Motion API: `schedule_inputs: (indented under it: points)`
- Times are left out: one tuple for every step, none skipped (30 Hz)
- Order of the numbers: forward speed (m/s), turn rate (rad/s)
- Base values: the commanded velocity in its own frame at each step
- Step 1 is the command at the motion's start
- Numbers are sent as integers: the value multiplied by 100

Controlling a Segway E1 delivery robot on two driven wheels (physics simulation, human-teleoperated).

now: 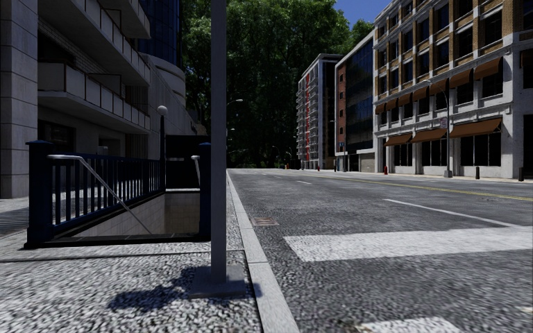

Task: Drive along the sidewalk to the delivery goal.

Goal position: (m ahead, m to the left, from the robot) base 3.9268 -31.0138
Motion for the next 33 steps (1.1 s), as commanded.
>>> schedule_inputs:
  points:
    - [15,7]
    - [26,14]
    - [30,20]
    - [31,22]
    - [31,22]
    - [32,25]
    - [31,28]
    - [29,34]
    - [29,34]
    - [29,37]
    - [29,39]
    - [29,40]
    - [29,40]
    - [29,40]
    - [29,40]
    - [28,40]
    - [28,40]
    - [28,40]
    - [27,40]
    - [23,40]
    - [21,40]
    - [21,40]
    - [17,40]
    - [16,40]
    - [15,40]
    - [15,40]
    - [14,45]
    - [14,50]
    - [14,55]
    - [14,57]
    - [14,57]
    - [11,57]
    - [9,57]
